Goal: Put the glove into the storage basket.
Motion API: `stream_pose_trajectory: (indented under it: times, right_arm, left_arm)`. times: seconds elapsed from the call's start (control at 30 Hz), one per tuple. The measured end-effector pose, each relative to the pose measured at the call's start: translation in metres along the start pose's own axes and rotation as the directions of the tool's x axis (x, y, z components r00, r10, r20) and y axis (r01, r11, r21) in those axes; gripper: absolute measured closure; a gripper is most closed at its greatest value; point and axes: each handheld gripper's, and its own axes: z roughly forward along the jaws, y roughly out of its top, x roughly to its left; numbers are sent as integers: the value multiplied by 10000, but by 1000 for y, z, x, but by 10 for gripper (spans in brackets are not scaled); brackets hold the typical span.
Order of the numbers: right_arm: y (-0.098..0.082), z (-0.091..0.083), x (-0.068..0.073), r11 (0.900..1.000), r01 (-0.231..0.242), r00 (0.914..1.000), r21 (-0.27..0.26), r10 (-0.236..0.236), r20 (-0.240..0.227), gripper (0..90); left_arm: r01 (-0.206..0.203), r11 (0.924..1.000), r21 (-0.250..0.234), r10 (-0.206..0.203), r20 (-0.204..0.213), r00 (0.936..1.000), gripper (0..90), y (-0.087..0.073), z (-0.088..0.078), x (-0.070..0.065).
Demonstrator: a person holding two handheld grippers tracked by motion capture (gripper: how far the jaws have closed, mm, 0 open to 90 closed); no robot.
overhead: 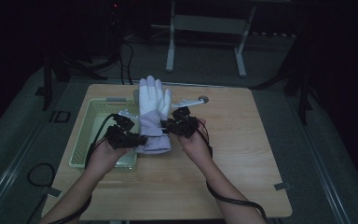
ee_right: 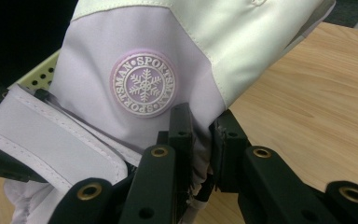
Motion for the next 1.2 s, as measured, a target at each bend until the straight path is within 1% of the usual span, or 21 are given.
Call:
stream_pose_trajectory:
  times: [0.2,0.33,0.47,0.67,0.8,0.93,1.0,1.03,1.1,1.2]
  right_arm:
    - [11,14,19,10000,17,9999,-93,-18,-165,801]
    - [19,26,33,10000,85,9993,-47,-86,-355,801]
    - [26,41,52,9995,323,9981,38,-320,-525,801]
    - [33,63,75,9988,460,9964,162,-448,-717,801]
    - [35,78,87,9988,419,9954,250,-396,-867,801]
    - [32,90,96,9980,486,9953,410,-450,-853,801]
    - [29,96,96,9973,502,9958,538,-459,-786,801]
    - [28,98,96,9971,440,9964,621,-393,-747,801]
    - [23,105,94,9956,463,9970,819,-410,-653,801]
    - [13,115,91,9920,504,9977,1158,-448,-505,801]
  left_arm:
    - [37,10000,0,-37,-326,9995,732,-10,-18,16]
    - [198,9998,52,-195,-428,9989,732,-18,-32,28]
    - [388,9991,159,-380,-496,9980,732,-29,-45,43]
    - [626,9974,356,-602,-663,9960,732,-46,-61,64]
    - [590,9966,577,-542,-807,9953,732,-54,-68,77]
    - [653,9951,736,-600,-721,9956,731,-62,-66,88]
    - [687,9944,809,-633,-671,9957,730,-66,-60,92]
    - [733,9936,862,-680,-633,9957,730,-67,-56,93]
    - [841,9918,960,-788,-575,9952,729,-71,-47,97]
    - [906,9882,1235,-852,-483,9952,729,-77,-33,102]
